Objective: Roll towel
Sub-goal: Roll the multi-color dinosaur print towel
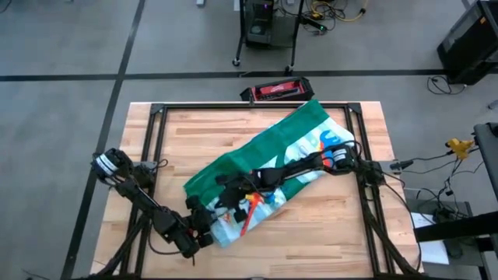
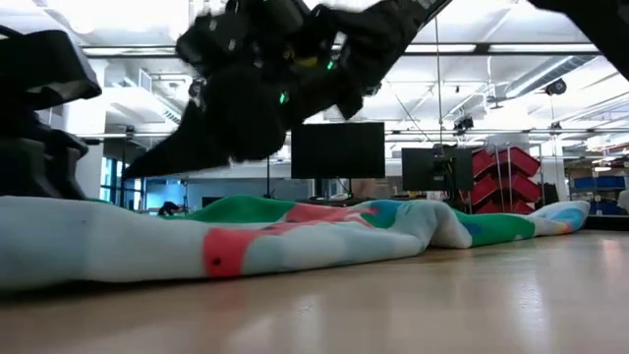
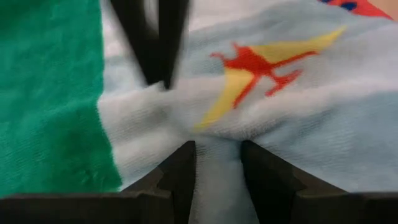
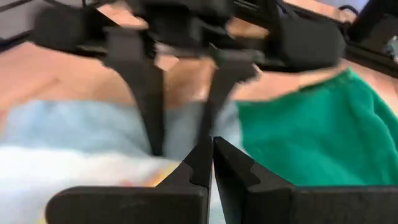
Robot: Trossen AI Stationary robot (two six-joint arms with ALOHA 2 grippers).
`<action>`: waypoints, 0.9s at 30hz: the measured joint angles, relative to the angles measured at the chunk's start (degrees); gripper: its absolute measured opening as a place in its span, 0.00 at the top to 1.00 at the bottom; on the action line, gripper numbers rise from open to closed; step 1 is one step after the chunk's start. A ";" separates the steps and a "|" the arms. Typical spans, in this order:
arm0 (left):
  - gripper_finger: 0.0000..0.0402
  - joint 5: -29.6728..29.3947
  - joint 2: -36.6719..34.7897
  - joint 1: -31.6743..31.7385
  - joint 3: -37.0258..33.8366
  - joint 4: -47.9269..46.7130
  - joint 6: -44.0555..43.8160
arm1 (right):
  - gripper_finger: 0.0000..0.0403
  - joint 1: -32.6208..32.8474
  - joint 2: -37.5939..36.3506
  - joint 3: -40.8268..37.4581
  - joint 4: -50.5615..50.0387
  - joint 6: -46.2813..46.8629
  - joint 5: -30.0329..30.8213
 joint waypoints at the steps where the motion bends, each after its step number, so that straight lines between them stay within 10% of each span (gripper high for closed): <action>1: 0.70 0.04 0.00 0.27 -0.07 0.23 0.66 | 1.00 0.03 -1.33 -1.31 -0.11 -0.08 0.68; 10: 0.70 -2.57 0.13 2.58 -0.28 1.14 5.43 | 1.00 -1.14 -10.08 -17.26 17.20 2.67 0.28; 27: 0.70 -2.65 0.08 10.84 -1.28 6.86 16.91 | 0.89 -8.34 -2.75 -15.63 17.77 3.50 -4.67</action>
